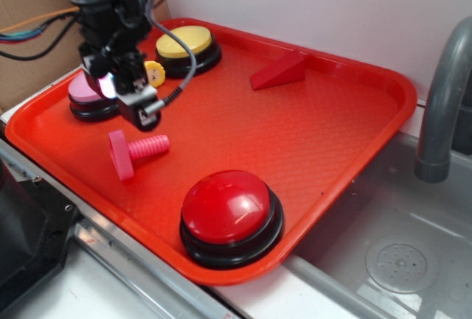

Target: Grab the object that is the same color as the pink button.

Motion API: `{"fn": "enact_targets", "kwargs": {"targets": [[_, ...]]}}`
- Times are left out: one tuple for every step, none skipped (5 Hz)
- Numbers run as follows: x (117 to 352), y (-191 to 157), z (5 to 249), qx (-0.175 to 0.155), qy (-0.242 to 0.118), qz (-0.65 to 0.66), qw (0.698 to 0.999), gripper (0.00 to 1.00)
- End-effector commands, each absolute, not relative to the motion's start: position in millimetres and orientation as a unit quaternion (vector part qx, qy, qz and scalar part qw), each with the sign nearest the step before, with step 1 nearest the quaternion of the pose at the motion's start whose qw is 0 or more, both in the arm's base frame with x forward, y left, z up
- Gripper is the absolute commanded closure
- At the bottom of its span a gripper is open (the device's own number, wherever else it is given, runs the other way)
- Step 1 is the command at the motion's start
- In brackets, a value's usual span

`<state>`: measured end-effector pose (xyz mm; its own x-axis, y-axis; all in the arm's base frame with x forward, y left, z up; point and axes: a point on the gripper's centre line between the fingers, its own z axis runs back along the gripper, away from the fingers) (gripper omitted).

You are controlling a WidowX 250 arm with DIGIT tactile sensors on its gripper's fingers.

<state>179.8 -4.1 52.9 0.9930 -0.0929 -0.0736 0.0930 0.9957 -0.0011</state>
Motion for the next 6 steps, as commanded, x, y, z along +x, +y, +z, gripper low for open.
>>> {"fn": "enact_targets", "kwargs": {"targets": [[179.9, -13.9, 20.2, 0.0, 0.053, -0.047, 0.997, 0.0], [180.0, -12.8, 9.8, 0.009, 0.06, -0.042, 0.997, 0.37], [180.8, -12.7, 14.1, 0.01, 0.06, -0.037, 0.997, 1.0], [181.3, -10.9, 21.1, 0.01, 0.06, -0.028, 0.998, 1.0], [185.3, -8.8, 33.1, 0.004, 0.063, -0.01, 0.998, 1.0], [199.3, -7.0, 67.5, -0.006, 0.056, 0.03, 0.998, 1.0]]}}
